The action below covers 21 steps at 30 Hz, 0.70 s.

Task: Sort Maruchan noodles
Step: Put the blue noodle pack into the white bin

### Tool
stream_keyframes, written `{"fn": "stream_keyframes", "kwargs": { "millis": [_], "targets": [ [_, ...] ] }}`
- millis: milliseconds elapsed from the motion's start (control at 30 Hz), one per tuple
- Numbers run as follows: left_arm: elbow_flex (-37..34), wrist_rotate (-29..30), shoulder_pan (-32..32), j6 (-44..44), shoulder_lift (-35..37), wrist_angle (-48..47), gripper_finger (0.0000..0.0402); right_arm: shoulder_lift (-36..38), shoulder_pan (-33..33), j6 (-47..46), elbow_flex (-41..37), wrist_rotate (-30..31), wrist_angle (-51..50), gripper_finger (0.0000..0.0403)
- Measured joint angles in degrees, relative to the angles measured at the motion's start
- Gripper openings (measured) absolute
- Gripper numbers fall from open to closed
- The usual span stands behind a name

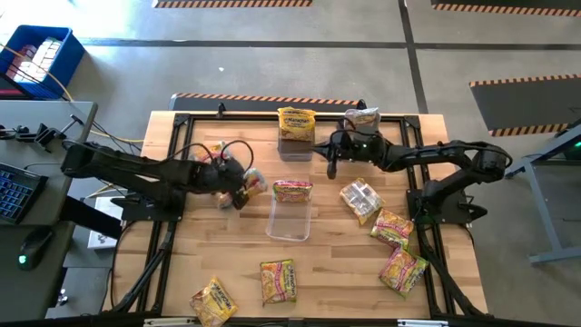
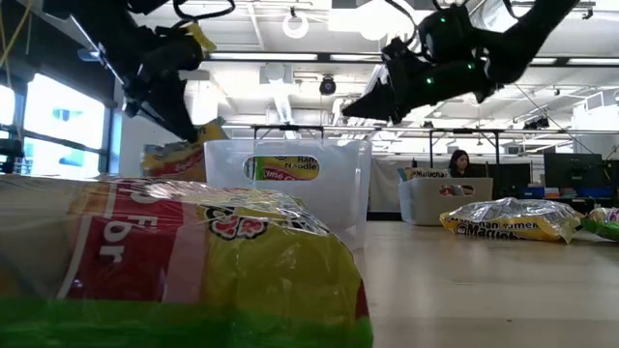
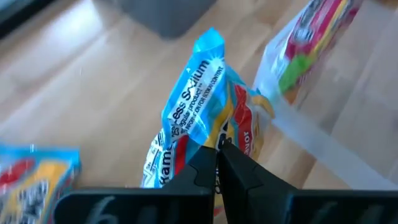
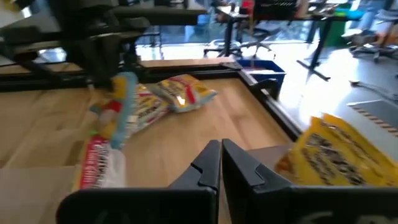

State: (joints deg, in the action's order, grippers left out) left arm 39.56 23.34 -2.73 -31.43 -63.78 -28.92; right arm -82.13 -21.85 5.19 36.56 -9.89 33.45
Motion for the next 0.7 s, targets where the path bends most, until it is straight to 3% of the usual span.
{"fn": "stream_keyframes", "kwargs": {
  "millis": [133,433,567,700],
  "targets": [
    [-0.18,-0.8,3.01,6.67,0.38,5.03,0.0,0.0,2.83,-1.37,3.37,0.26,-3.68,0.0037],
    [-0.18,-3.46,7.72,16.53,0.38,14.46,0.0,-0.71,7.1,-4.45,9.38,0.11,-10.76,0.0188],
    [-0.18,-5.48,9.14,19.49,0.38,18.57,0.0,-3.86,7.82,-9.27,12.68,-0.26,-12.2,0.0243],
    [-0.18,-6.4,9.86,21.11,0.36,21.3,0.0,-8.26,7.81,-14.17,16.81,-1.11,-14.27,0.0274]
  ]
}}
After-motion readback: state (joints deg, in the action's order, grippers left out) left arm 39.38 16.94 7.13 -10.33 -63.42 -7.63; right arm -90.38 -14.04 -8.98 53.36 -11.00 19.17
